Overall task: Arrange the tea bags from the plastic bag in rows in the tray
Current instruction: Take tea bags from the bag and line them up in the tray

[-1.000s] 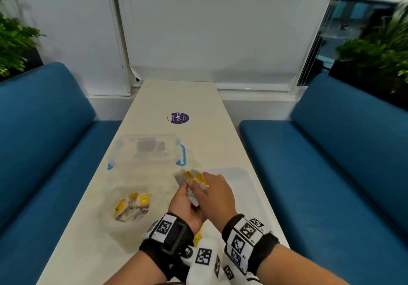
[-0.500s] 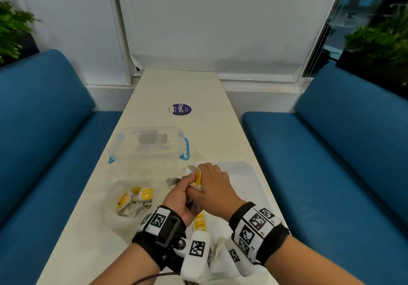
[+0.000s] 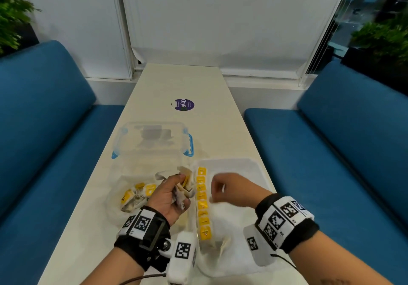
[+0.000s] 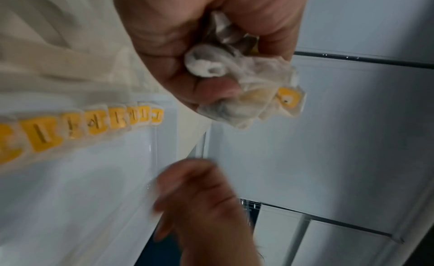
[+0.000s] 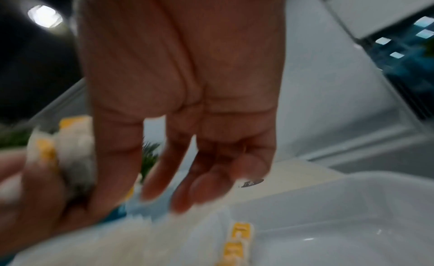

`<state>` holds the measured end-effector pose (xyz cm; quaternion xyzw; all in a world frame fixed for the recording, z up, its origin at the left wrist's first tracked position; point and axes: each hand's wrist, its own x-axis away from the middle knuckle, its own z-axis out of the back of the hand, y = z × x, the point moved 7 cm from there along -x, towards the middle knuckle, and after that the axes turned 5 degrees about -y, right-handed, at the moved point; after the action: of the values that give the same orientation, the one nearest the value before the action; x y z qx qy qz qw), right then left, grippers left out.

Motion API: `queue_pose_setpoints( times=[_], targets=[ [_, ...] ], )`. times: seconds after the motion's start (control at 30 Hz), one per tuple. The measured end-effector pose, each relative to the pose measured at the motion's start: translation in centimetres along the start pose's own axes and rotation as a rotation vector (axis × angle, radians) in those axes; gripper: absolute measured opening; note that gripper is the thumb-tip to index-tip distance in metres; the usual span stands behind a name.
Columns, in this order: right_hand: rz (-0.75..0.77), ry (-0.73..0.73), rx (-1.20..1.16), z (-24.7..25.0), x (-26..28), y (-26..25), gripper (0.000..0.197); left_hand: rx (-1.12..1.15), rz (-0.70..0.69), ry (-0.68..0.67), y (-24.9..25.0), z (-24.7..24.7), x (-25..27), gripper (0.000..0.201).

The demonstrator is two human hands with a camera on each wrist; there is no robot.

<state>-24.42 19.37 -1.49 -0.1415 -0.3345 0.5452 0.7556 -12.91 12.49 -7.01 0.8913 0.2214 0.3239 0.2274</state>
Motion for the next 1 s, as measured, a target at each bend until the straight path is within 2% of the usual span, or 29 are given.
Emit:
queue_pose_setpoints(
  times=[0.07,0.13,0.2,0.3,0.4,0.57,0.63,0.7,0.8,0.9,1.0],
  targets=[
    [-0.046,-0.274,0.293,-3.1,0.6,1.1,0.014,0.002,0.002,0.02,0.1,0.9,0.3,0.022],
    [-0.066,-0.437,0.439,-5.9,1.1,2.0,0.026,-0.006,0.011,0.027,0.0,1.4,0.5,0.02],
    [-0.067,-0.509,0.498,-7.7,1.3,2.2,0.03,-0.01,0.022,0.027,-0.2,1.7,0.6,0.018],
    [-0.103,-0.603,0.531,-9.3,1.5,1.9,0.026,-0.031,0.039,0.017,-0.5,1.8,0.9,0.018],
    [-0.176,-0.629,0.567,-9.8,1.6,1.9,0.023,-0.053,0.051,0.028,-0.7,2.0,1.2,0.016],
    [-0.36,-0.574,0.389,-8.8,1.9,3.1,0.019,-0.08,0.059,0.032,-1.2,2.6,1.1,0.015],
    [-0.397,-0.457,0.26,-7.4,1.7,3.6,0.022,-0.085,0.063,0.036,-1.4,2.8,1.1,0.008],
    [-0.407,-0.274,0.134,-5.4,1.3,4.2,0.024,-0.092,0.059,0.026,-1.3,2.9,1.1,0.006],
    [-0.392,-0.092,0.052,-2.9,1.5,4.7,0.008,-0.106,0.059,0.01,-1.3,2.4,1.4,0.005],
    [-0.383,-0.081,-0.009,-2.3,2.1,4.9,0.021,-0.099,0.072,0.006,-1.6,2.2,1.4,0.017],
    [-0.391,-0.108,-0.065,-2.1,2.1,5.1,0.026,-0.09,0.083,-0.004,-1.9,2.1,1.4,0.018]
  ],
)
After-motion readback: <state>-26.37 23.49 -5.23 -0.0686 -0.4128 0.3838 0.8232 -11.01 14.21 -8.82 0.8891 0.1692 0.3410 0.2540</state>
